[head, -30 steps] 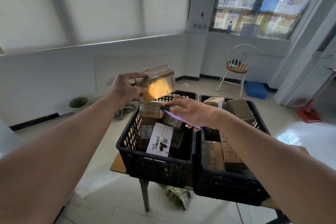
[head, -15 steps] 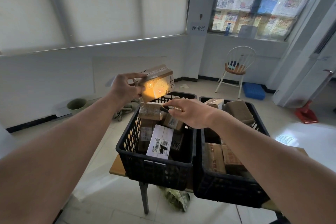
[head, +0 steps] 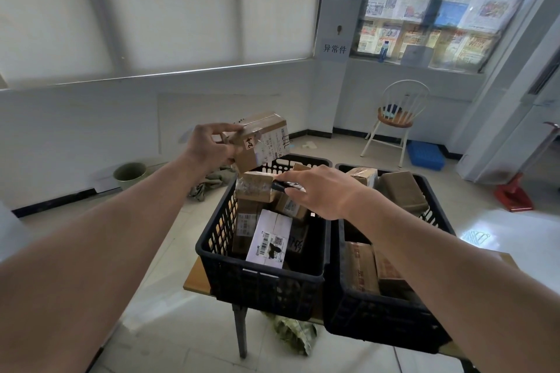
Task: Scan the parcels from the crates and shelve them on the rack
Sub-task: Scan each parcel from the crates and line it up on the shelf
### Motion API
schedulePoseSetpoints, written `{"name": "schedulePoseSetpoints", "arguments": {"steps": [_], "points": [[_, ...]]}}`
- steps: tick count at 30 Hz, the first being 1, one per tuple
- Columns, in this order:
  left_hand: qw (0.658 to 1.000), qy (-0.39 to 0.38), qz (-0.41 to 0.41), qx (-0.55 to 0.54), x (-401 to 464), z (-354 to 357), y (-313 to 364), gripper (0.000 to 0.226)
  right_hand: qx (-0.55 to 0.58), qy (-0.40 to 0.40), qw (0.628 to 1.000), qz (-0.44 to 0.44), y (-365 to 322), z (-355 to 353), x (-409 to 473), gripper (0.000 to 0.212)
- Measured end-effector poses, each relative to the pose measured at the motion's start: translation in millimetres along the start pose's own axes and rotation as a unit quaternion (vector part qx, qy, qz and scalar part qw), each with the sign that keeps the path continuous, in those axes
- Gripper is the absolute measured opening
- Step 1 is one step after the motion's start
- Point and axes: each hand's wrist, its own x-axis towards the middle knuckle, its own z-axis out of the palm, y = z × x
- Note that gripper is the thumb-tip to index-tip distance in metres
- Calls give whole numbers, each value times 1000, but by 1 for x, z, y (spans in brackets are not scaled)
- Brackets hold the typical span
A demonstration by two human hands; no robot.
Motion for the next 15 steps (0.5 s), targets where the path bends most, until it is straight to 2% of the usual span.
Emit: {"name": "schedulePoseSetpoints", "arguments": {"steps": [6, 9, 15], "points": [[1000, 5, -7, -1, -1, -2, 1, 49, 4, -7, 1000, -1, 0, 0, 3, 46], [1000, 11, -8, -12, -4, -2, 4, 49, 67, -5, 998, 9, 2, -1, 4, 46], [996, -35, -43, -69, -20, -3, 18, 83, 254, 17, 963, 85, 3, -1, 11, 43]]}}
